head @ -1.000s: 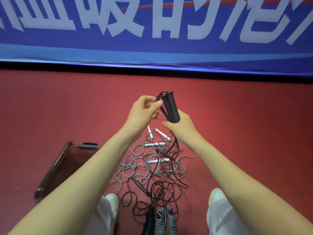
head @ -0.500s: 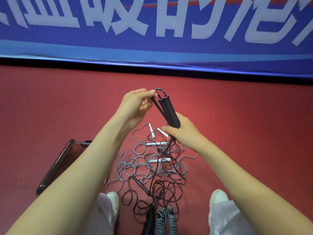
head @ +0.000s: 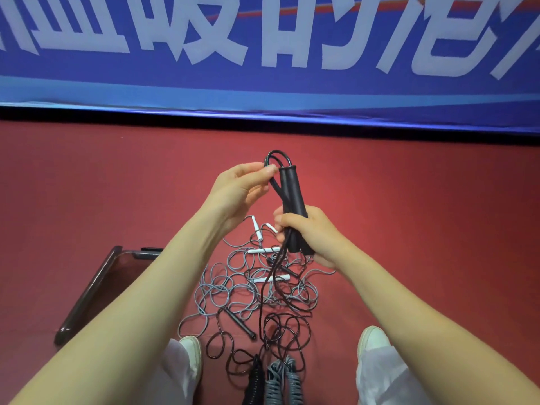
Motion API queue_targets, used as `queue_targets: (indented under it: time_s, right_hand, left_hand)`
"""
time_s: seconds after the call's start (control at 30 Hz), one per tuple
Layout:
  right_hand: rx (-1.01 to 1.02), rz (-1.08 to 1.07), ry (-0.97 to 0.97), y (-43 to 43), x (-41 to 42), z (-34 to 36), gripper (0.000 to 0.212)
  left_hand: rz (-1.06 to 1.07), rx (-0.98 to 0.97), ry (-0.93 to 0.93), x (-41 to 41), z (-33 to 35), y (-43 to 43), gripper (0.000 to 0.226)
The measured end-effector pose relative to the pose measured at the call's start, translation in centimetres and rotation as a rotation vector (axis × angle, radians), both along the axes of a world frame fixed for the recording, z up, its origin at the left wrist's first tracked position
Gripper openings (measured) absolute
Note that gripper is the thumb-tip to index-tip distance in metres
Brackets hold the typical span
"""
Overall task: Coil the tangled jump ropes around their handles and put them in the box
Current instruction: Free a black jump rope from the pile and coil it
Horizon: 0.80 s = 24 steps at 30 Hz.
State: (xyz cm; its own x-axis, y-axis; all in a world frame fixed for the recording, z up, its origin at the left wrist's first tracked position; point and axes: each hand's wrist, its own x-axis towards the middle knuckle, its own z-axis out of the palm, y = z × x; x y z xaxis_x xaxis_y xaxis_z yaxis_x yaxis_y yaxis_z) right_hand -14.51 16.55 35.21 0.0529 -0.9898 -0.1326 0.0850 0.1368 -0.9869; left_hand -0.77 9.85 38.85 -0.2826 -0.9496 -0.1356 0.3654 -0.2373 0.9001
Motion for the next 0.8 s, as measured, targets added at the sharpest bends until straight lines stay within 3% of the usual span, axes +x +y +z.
queue_targets:
  time_s: [0.1,0.27,0.5,0.67,0.8]
  right_hand:
    - [0.001,0.001,-0.155,0.0,0.0,0.4,0.009]
    - [-0.012,0.181,-0.188,0.4,-0.5,1.0,0.006]
    - [0.126,0.419,-0.271,1.1,-0.9,1.7,0.009]
    - [0.171,0.331,-0.286,0.7,-0.7,1.4,0.004]
    - [0.067,0.117,-0.135,0.3,-0.2,0.9,0.004]
  left_hand:
    - [-0.091,-0.077,-0.092,-0.4,-0.2,0.7,0.021]
    - [-0.075,-0.125,-0.105,-0.6,0.0,1.3,0.014]
    - [-0.446,-0.196,-0.135,0.5,0.6,1.6,0.026]
    - [-0.331,-0.186,-0.145,-0.6,0.5,2.1,0.014]
    - [-0.238,-0.179,-0.172,-0.4,0.8,1.6,0.008]
